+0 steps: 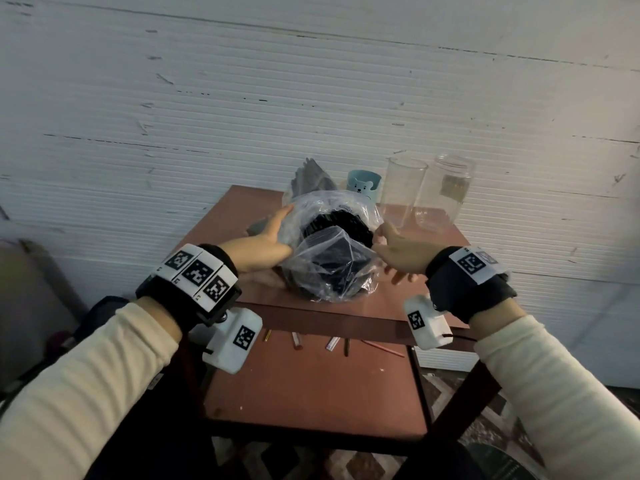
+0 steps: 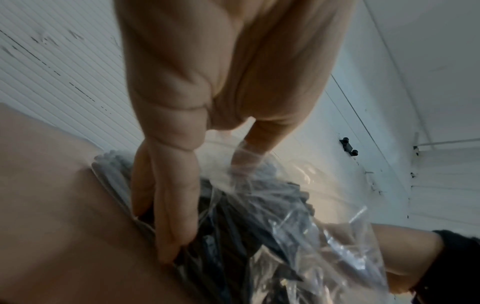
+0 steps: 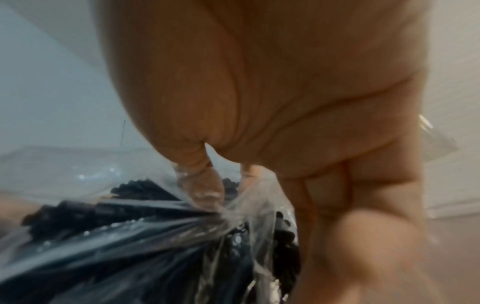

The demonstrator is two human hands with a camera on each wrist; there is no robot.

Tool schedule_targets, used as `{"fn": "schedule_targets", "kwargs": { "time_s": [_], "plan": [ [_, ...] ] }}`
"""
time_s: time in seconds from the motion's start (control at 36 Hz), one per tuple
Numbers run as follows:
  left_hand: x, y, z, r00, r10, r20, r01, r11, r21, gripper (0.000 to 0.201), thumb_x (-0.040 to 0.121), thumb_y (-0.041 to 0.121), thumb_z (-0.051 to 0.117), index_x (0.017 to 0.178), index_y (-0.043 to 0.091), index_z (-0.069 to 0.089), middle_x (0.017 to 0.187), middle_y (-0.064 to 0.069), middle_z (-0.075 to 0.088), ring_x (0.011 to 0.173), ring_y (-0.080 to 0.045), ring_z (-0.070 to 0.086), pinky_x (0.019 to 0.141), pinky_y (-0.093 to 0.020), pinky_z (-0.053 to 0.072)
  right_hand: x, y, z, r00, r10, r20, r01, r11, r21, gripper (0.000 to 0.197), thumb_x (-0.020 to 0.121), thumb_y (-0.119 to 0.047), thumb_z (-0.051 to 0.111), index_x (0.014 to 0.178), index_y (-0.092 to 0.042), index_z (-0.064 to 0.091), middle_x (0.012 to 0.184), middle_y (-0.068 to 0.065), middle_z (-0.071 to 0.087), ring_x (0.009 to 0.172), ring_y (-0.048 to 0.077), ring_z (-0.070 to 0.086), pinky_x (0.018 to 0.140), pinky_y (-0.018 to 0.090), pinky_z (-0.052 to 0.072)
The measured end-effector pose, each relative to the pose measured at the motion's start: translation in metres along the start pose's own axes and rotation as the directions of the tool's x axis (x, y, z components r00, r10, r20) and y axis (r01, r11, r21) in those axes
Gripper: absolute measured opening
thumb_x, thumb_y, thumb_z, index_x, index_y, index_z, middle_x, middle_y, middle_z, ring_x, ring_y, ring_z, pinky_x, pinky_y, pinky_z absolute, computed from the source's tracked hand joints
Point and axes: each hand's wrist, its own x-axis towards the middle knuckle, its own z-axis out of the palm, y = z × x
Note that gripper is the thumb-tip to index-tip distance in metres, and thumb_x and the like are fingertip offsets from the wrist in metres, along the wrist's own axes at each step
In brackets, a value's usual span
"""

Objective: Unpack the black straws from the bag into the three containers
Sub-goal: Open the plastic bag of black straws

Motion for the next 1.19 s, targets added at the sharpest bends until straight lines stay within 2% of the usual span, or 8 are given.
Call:
{"fn": "schedule_targets", "kwargs": {
  "time_s": [0.14,0.31,0.47,0.64,0.75,0.83,0.97,1.19],
  "plan": [
    [0.003,0.008,0.001,0.998,0.032,-0.052,-0.042,0.977,-0.211,0.084,0.095,-0.012,0.032,0.148,0.051,0.014,0.163,-0.005,0.001,0.113,-0.025,0.06,0.078,-0.038,0.06,-0.001,-0.008,0.0,0.997,-0.069,0.036,0.065,0.993,0.102,0.023,0.102,-0.029,0.037,0.119,-0.019,0.025,0.092,0.011,0.061,0.07,0.023,0.058,0.066,0.033,0.049],
    [0.012,0.02,-0.008,0.964,0.097,-0.249,-0.192,0.901,-0.389,0.074,0.096,-0.012,0.04,0.149,0.038,0.029,0.155,-0.004,0.031,0.092,-0.014,0.065,0.064,-0.027,0.06,-0.002,-0.016,-0.008,0.966,-0.235,-0.111,0.253,0.949,0.189,0.029,0.1,-0.018,0.038,0.126,-0.029,0.03,0.097,0.013,0.06,0.084,0.03,0.07,0.086,0.049,0.056],
    [0.021,0.039,-0.021,0.943,0.097,-0.317,-0.246,0.847,-0.472,0.057,0.096,0.006,0.054,0.143,0.035,0.042,0.131,-0.01,0.054,0.085,-0.015,0.065,0.06,-0.022,0.058,0.004,-0.023,-0.015,0.87,-0.386,-0.308,0.464,0.851,0.245,0.023,0.104,-0.012,0.028,0.118,-0.022,0.044,0.048,-0.017,0.033,0.048,0.007,0.054,0.082,0.051,0.057],
    [0.024,0.05,-0.032,0.972,0.012,-0.235,-0.112,0.903,-0.415,0.059,0.095,0.028,0.057,0.147,0.042,0.031,0.141,-0.006,0.043,0.098,-0.029,0.065,0.08,-0.039,0.058,0.01,-0.038,-0.015,0.809,-0.381,-0.447,0.517,0.824,0.232,0.016,0.096,-0.036,0.055,0.091,-0.021,0.05,0.089,-0.004,0.061,0.072,0.026,0.068,0.083,0.054,0.055],
    [0.024,0.054,-0.032,0.983,-0.033,-0.18,-0.046,0.908,-0.416,0.074,0.088,0.043,0.065,0.149,0.044,0.023,0.149,-0.019,0.036,0.106,-0.037,0.061,0.086,-0.046,0.055,0.014,-0.042,-0.015,0.757,-0.446,-0.477,0.566,0.812,0.139,0.011,0.088,-0.023,0.06,0.089,-0.02,0.05,0.09,0.0,0.06,0.053,0.006,0.054,0.077,0.055,0.054],
    [0.028,0.055,-0.031,0.981,0.001,-0.193,-0.088,0.893,-0.442,0.088,0.083,0.021,0.074,0.152,0.035,0.021,0.148,-0.017,0.04,0.106,-0.033,0.063,0.08,-0.042,0.059,0.017,-0.048,-0.017,0.748,-0.473,-0.467,0.585,0.801,0.125,0.025,0.081,-0.008,0.054,0.09,-0.03,0.046,0.103,0.01,0.056,0.053,0.025,0.047,0.068,0.056,0.053],
    [0.032,0.051,-0.032,0.961,0.055,-0.271,-0.203,0.806,-0.556,0.098,0.078,-0.018,0.064,0.153,0.024,0.017,0.138,-0.02,0.049,0.099,-0.028,0.067,0.073,-0.034,0.061,0.02,-0.055,-0.025,0.742,-0.471,-0.477,0.62,0.752,0.223,0.043,0.08,0.013,0.041,0.093,-0.027,0.046,0.096,-0.007,0.052,0.045,0.008,0.028,0.051,0.029,0.034],
    [0.036,0.051,-0.036,0.945,0.05,-0.325,-0.238,0.785,-0.572,0.091,0.08,-0.022,0.056,0.153,0.02,0.022,0.111,-0.016,0.063,0.083,-0.021,0.066,0.056,-0.022,0.056,0.029,-0.063,-0.028,0.728,-0.434,-0.531,0.625,0.738,0.254,0.016,0.089,0.004,0.046,0.094,-0.011,0.051,0.077,-0.013,0.055,0.062,0.022,0.037,0.062,0.038,0.038]
  ]
}}
